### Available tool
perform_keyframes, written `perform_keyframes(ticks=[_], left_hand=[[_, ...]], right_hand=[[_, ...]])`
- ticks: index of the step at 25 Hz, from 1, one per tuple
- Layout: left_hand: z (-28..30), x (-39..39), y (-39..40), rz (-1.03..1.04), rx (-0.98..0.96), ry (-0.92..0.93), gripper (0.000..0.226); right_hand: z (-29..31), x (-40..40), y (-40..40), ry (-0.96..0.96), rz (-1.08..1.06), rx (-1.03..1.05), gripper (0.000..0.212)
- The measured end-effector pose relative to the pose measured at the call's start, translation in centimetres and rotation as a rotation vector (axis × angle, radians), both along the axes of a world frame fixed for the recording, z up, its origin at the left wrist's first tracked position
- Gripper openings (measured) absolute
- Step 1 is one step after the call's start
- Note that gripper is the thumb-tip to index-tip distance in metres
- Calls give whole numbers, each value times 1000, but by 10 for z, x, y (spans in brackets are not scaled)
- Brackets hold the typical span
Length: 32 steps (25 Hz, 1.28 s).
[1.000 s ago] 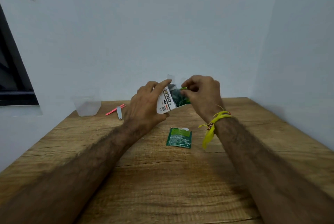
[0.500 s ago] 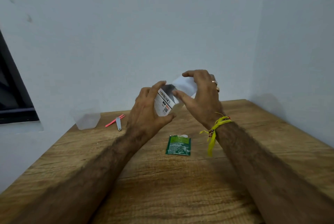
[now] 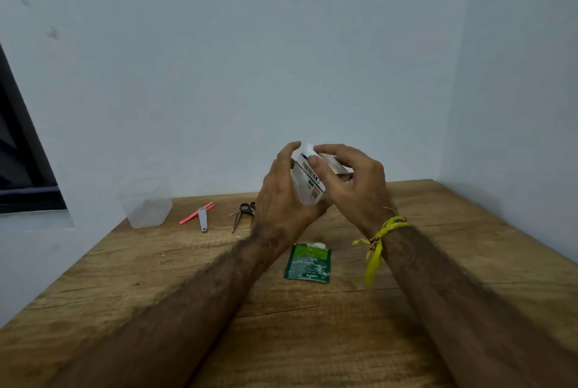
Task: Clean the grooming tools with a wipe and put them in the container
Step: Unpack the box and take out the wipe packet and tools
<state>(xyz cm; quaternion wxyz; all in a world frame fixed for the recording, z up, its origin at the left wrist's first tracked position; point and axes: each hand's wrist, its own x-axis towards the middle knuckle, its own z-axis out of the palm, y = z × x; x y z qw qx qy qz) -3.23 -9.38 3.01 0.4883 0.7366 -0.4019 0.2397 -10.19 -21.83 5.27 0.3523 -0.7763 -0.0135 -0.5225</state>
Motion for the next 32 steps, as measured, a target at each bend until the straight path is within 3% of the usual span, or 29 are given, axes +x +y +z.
perform_keyframes(ticks=[7,12,17,23,28,32], left_hand=[[-1,-1,5,49,33,11,113],[0,4,9,20,-25,85,113],[3,4,23,-28,224,158,130],[-25,17,79,180,284,26,68],[-26,34,67,221,383,-88,51],[-31,46,67,227,352,-94,46]], right_hand=[[-5,5,-1,57,-7,45,26],[-8,6,5,261,-25,-208,41],[-5,1,-8,112,-250,-94,36],[-17,21,-27,307,-457,-128,34],[-14,54,-33,346,-564,-147,39],[-18,75,-33,351,-573,-148,42]])
